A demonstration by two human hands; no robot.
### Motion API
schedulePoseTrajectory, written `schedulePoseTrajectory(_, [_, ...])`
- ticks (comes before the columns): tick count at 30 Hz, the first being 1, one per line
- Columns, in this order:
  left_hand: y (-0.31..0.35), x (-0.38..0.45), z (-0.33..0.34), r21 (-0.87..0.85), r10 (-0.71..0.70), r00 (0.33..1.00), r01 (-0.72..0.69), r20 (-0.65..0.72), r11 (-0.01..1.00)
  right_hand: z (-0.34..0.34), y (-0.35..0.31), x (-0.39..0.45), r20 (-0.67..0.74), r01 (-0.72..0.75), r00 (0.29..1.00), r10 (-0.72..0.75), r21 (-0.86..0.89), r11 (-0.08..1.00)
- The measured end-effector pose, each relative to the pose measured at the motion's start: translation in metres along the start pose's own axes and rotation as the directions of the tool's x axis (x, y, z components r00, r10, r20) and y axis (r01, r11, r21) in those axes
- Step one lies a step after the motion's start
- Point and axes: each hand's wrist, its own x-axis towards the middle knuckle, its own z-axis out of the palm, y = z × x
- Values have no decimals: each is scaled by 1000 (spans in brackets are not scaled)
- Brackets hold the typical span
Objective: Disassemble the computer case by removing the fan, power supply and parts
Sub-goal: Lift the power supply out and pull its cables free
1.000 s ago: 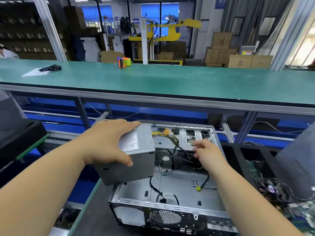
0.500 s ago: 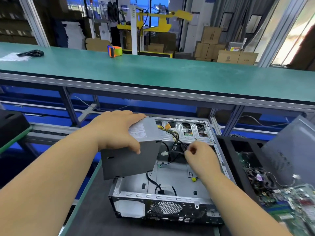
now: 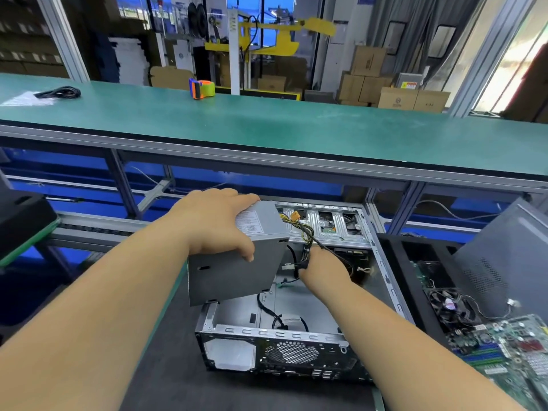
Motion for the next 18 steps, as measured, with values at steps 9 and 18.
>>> schedulePoseTrajectory(9, [-5,-1,0,-38,-22,1000,22,-5,999,11,-8,13,21,83,996,-82,-25,996])
schedulePoseTrajectory(18, [-3,1,2,-5,7,1000,-7,-21,1000,28,-12,21,118,-31,993,29,17,999])
